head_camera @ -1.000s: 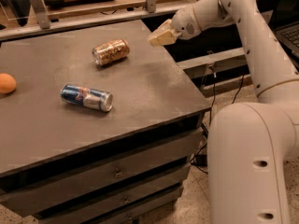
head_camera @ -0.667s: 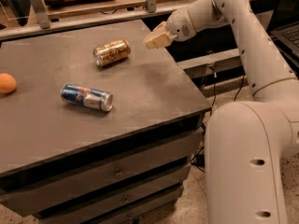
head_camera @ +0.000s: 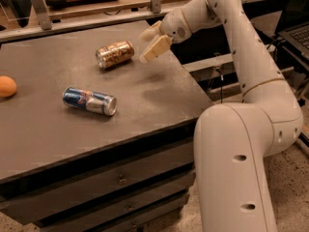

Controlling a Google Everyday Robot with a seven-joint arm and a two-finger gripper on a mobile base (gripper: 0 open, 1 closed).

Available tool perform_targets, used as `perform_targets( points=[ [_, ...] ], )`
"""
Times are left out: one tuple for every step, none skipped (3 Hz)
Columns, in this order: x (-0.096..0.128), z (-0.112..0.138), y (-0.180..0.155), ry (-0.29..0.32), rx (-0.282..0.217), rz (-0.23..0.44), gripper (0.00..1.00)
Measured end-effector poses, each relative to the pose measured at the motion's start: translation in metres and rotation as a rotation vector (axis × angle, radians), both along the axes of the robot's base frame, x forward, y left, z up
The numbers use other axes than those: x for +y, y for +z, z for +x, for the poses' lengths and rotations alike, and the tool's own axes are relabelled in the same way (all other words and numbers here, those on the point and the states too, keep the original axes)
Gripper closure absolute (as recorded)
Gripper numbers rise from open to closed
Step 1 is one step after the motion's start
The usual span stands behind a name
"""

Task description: Pick orange can

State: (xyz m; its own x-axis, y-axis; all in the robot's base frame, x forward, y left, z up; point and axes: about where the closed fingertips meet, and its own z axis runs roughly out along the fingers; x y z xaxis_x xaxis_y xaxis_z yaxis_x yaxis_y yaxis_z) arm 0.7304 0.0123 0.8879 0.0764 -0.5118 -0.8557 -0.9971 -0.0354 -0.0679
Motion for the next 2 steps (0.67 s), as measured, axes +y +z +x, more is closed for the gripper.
perform_targets(
  points=[
    [0.014,0.004,0.001,0.031,-0.018,0.005,0.00],
    [0.029,0.012,-0.001,0.051,-0.039,0.017,0.00]
  ],
)
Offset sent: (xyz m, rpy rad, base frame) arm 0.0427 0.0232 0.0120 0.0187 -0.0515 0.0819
